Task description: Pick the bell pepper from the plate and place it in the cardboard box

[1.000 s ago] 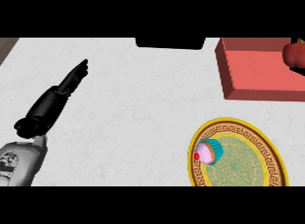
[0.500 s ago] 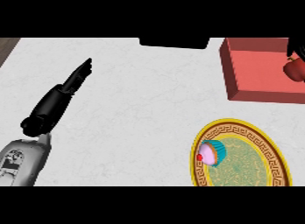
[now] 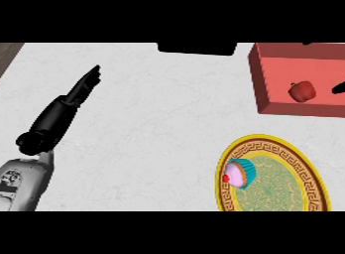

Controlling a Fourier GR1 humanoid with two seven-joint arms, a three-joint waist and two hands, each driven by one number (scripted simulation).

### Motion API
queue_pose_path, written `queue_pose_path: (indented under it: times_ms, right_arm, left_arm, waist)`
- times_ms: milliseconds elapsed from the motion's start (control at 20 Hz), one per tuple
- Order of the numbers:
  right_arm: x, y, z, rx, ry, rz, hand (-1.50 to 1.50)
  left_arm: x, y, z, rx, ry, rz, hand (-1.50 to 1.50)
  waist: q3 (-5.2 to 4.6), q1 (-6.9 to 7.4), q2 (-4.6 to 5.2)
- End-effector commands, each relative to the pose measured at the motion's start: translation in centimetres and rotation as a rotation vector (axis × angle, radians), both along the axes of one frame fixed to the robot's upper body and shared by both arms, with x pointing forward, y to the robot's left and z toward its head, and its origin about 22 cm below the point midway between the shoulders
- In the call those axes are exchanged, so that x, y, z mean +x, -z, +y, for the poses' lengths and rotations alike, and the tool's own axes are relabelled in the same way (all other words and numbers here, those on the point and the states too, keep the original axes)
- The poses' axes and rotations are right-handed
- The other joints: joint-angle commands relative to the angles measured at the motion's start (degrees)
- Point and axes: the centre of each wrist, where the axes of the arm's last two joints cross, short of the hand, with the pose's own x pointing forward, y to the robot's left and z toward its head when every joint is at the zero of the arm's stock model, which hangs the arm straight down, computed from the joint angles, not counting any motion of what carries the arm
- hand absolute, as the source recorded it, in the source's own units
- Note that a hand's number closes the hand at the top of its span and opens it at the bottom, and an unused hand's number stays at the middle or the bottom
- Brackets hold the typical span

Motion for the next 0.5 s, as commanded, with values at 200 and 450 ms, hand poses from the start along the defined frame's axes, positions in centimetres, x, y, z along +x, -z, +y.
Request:
queue_pose_path:
  times_ms: [200,450]
  right_arm:
    - [0.0,3.4,-1.0,0.726,0.006,0.254,-1.5]
    - [-0.8,0.8,-3.7,0.865,0.129,0.301,-1.5]
  left_arm:
    - [0.1,0.0,0.0,-0.007,-0.016,-0.009,0.0]
    - [-0.5,1.0,-0.6,-0.002,0.005,0.01,0.0]
  waist:
    - [0.04,-0.79,0.02]
    - [0.05,0.45,0.64]
